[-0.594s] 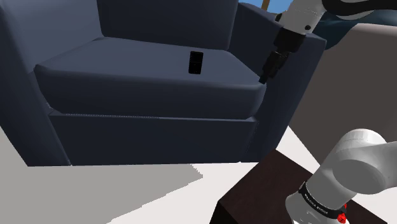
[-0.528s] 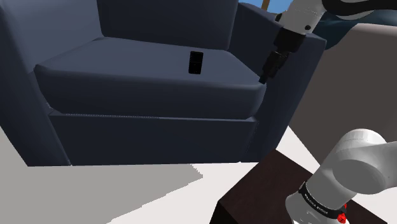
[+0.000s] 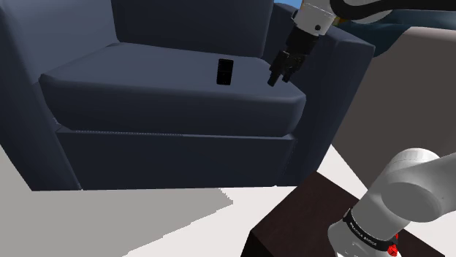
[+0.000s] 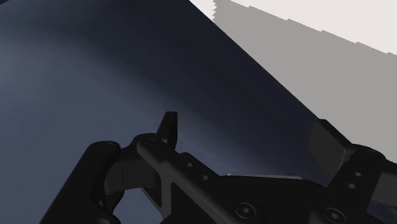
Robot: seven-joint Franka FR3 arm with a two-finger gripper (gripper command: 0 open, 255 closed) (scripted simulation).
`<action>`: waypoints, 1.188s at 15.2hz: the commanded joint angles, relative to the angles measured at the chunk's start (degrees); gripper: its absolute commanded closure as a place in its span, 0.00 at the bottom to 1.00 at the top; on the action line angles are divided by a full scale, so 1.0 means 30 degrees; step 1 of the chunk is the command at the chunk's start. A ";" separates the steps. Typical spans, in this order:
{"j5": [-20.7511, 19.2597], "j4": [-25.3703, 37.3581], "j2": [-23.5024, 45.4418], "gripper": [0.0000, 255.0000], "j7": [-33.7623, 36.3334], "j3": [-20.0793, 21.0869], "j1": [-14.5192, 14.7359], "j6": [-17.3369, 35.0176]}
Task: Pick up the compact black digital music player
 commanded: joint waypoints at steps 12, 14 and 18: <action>-0.1055 0.6235 0.7499 0.00 0.4024 0.1921 -0.1090 0.5021; -0.1507 0.7528 0.8685 0.00 0.4734 0.2156 -0.1216 0.5448; -0.1959 0.8191 0.9703 0.00 0.5382 0.2328 -0.1281 0.6264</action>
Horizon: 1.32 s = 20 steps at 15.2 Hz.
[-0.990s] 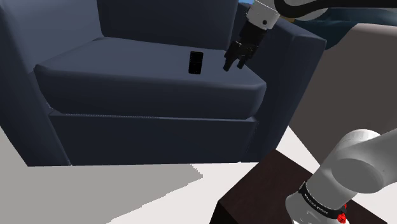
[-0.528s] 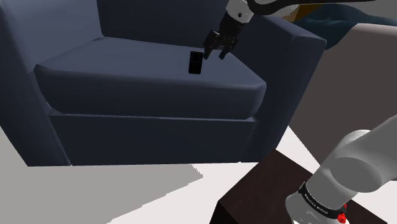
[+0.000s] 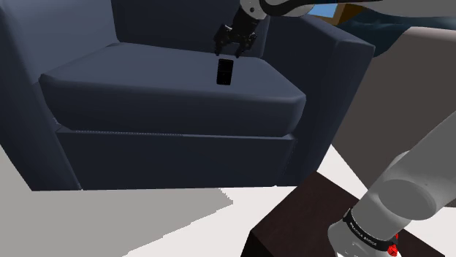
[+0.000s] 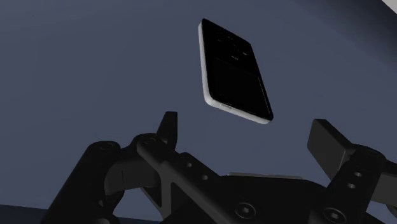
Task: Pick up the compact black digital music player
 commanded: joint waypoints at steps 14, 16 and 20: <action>-0.0039 -0.1586 0.0002 1.00 0.0119 0.0035 0.0011 0.1665; -0.0036 -0.1596 -0.0001 1.00 0.0115 0.0033 0.0011 0.1672; -0.0056 -0.0775 0.0056 1.00 0.0124 0.0038 0.0010 0.0906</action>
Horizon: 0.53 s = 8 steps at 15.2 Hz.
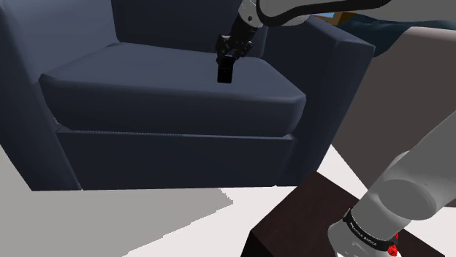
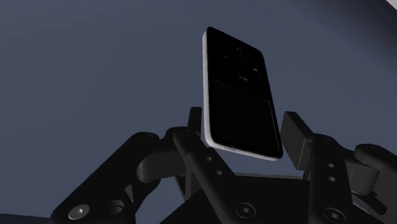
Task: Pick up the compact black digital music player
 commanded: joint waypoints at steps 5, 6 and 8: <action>-0.0032 0.1637 0.0133 1.00 0.0000 0.0002 -0.0008 -0.1515; -0.0040 0.1930 0.0166 1.00 0.0000 0.0003 -0.0011 -0.1776; -0.0060 0.2533 0.0246 1.00 0.0002 0.0006 -0.0014 -0.2303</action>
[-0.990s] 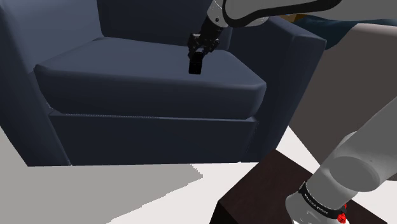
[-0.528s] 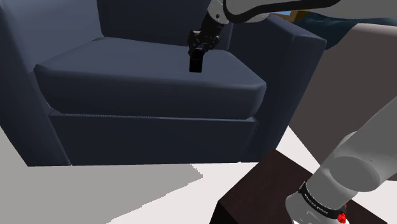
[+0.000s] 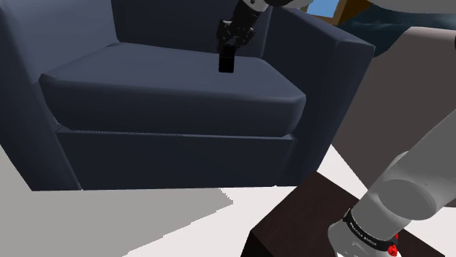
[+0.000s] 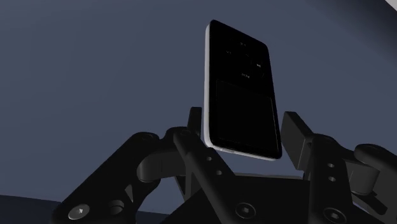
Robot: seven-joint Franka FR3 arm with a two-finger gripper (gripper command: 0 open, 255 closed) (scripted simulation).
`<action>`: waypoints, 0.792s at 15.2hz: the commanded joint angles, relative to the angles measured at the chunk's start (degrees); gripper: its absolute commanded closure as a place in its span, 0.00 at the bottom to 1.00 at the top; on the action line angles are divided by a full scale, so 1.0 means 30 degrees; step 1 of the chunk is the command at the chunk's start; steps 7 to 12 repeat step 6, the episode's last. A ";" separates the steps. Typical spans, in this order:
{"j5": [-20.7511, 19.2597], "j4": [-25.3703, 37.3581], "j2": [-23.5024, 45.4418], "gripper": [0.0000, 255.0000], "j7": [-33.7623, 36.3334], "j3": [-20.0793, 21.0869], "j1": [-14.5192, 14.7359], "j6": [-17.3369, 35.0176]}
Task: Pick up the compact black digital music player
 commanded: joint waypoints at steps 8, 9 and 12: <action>-0.0063 0.1636 0.0259 1.00 0.0006 0.0012 -0.0007 -0.1393; -0.0063 0.1636 0.0259 1.00 0.0006 0.0012 -0.0007 -0.1393; -0.0063 0.1636 0.0259 1.00 0.0006 0.0012 -0.0007 -0.1393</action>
